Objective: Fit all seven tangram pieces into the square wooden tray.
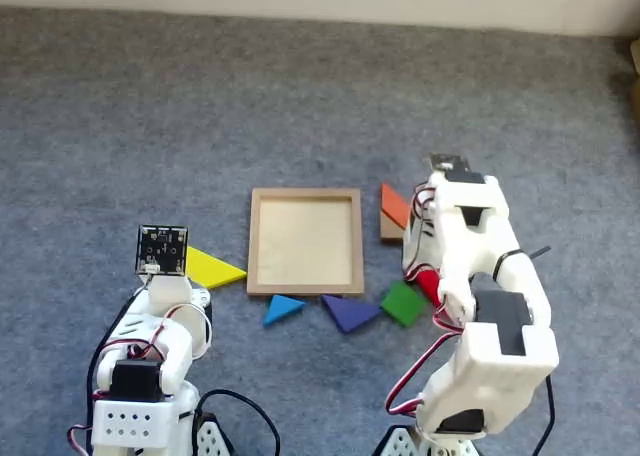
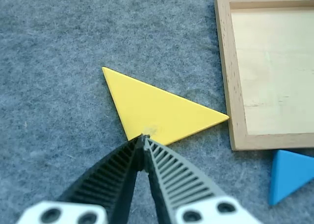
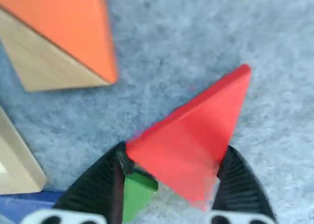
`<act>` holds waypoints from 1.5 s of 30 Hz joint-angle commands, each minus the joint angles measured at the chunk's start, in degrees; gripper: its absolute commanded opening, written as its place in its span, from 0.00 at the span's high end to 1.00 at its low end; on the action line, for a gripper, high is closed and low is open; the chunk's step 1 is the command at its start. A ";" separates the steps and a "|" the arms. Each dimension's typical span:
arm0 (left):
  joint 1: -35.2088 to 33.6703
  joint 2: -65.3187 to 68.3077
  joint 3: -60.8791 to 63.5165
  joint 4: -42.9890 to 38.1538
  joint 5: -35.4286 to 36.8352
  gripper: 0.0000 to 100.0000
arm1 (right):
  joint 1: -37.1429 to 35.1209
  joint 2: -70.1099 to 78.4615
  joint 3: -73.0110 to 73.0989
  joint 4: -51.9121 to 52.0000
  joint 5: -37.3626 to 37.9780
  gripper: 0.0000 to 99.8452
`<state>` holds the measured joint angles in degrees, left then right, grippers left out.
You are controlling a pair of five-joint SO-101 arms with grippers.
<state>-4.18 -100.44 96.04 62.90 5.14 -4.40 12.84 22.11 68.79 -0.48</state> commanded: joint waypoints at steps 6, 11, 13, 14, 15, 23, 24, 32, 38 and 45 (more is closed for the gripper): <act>0.48 -1.36 1.27 0.44 -0.44 0.99 | -0.40 -11.82 -1.45 -1.19 0.62 0.88; 0.48 -1.36 1.27 0.44 -0.44 0.99 | -3.03 -17.63 2.33 -1.63 2.37 0.88; 0.48 -1.36 1.27 0.44 -0.44 0.99 | -3.12 -17.80 2.51 -1.36 0.88 0.84; 0.48 -1.36 1.27 0.44 -0.44 0.99 | -3.03 -17.80 2.51 -1.27 -0.18 0.81; 0.48 -1.36 1.27 0.44 -0.44 0.99 | -2.95 -17.80 2.51 -1.27 -1.41 0.78; 0.48 -1.36 1.27 0.44 -0.44 0.99 | -3.21 -17.63 -1.01 -5.05 -9.67 0.66; 0.48 -1.36 1.27 0.44 -0.44 0.99 | -3.21 -17.63 -1.63 -5.41 -10.46 0.66; 0.48 -1.36 1.27 0.44 -0.44 0.99 | -3.12 -17.63 -4.62 -5.85 -14.51 0.65; 0.48 -1.36 1.27 0.44 -0.44 0.99 | -3.21 -13.14 -5.93 -11.65 -14.51 0.65; 0.48 -1.36 1.27 0.44 -0.44 0.99 | -1.63 1.45 -15.16 -12.26 -18.73 0.65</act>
<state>-4.18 -100.44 96.04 62.90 5.14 -6.95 12.04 13.05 57.36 -17.71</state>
